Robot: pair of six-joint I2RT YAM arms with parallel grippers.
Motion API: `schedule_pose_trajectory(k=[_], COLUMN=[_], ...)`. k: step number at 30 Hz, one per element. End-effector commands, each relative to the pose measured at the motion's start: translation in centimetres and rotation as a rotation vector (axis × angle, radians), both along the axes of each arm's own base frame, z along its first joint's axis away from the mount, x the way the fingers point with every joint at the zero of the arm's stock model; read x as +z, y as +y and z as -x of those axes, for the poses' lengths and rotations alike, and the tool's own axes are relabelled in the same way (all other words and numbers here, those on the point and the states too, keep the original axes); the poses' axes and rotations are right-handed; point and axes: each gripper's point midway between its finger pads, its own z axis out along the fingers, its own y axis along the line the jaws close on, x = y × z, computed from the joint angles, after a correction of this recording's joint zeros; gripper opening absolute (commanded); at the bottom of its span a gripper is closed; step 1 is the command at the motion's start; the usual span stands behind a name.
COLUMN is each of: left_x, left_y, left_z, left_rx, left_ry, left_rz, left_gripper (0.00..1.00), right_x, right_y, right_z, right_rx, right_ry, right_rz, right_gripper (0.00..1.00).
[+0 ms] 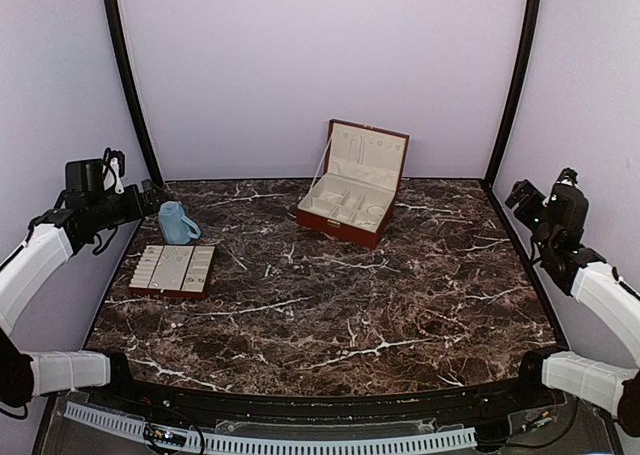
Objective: Organize the mixed jewelry
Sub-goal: Position the compartment layer at the center of the board.
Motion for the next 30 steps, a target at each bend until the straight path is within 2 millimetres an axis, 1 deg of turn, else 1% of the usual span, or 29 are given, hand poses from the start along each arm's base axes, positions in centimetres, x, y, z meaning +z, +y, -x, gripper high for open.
schedule_pose_trajectory(k=[1,4,6,8,11,12,13,14,15,16,20,22,24,25,26,27,28,30], left_x=[-0.9,-1.5,-2.4,-3.4,-5.1,-5.7,-6.5,-7.4,-7.9,-8.9,-12.4,-13.9,-15.0,-15.7,-15.7,-16.5,-16.5,-17.1], left_y=[0.0,0.5,0.4,-0.5,-2.0,-2.0,-3.3,-3.9,-5.1,-6.2,-8.0,-8.4,-8.9,-9.0,-8.9,-8.9,-9.0,-9.2], left_z=[0.1,0.3,0.4,0.5,1.0,1.1,1.5,1.9,2.3,2.9,4.4,4.7,4.8,4.9,4.6,4.6,4.5,4.3], left_rx=[0.002,0.026,0.014,-0.031,-0.086,-0.078,-0.097,-0.101,-0.110,-0.119,-0.114,-0.105,-0.109,-0.111,-0.100,-0.097,-0.096,-0.099], left_ry=[0.020,0.031,0.054,0.089,0.160,0.180,0.206,0.228,0.244,0.271,0.370,0.398,0.427,0.450,0.450,0.475,0.479,0.496], left_rz=[0.014,-0.011,-0.011,0.005,0.052,0.055,0.050,0.040,0.020,0.020,0.075,0.069,0.054,0.046,0.027,0.014,0.002,-0.020], left_gripper=[0.99,0.99,0.99,0.99,0.92,0.90,0.89,0.89,0.88,0.88,0.84,0.81,0.77,0.73,0.71,0.66,0.61,0.55], right_x=[1.3,1.4,1.3,0.9,0.0,-0.2,-0.5,-0.7,-0.9,-1.2,-1.9,-2.3,-2.5,-2.7,-2.8,-2.9,-3.0,-3.1], right_y=[0.0,0.3,0.6,1.0,1.3,1.5,1.6,1.9,2.0,2.1,2.4,2.5,2.7,2.7,2.8,2.8,2.8,2.8], right_z=[-0.1,-0.2,-0.4,-0.5,-0.7,-0.9,-1.0,-1.1,-1.2,-1.3,-1.7,-1.8,-1.9,-1.9,-1.9,-2.0,-2.0,-1.9], right_rx=[0.002,0.021,0.040,0.060,0.081,0.090,0.099,0.113,0.117,0.124,0.143,0.148,0.156,0.157,0.160,0.162,0.162,0.161], right_ry=[-0.034,-0.026,-0.019,-0.006,0.012,0.018,0.026,0.031,0.038,0.045,0.069,0.078,0.086,0.090,0.092,0.094,0.095,0.099], right_rz=[-0.020,-0.018,-0.016,-0.013,-0.021,-0.024,-0.028,-0.030,-0.032,-0.034,-0.037,-0.039,-0.043,-0.046,-0.049,-0.051,-0.052,-0.054], right_gripper=[0.99,0.99,0.98,0.99,0.99,0.99,0.99,0.99,0.99,0.99,0.98,0.99,0.98,0.98,0.98,0.98,0.98,0.98])
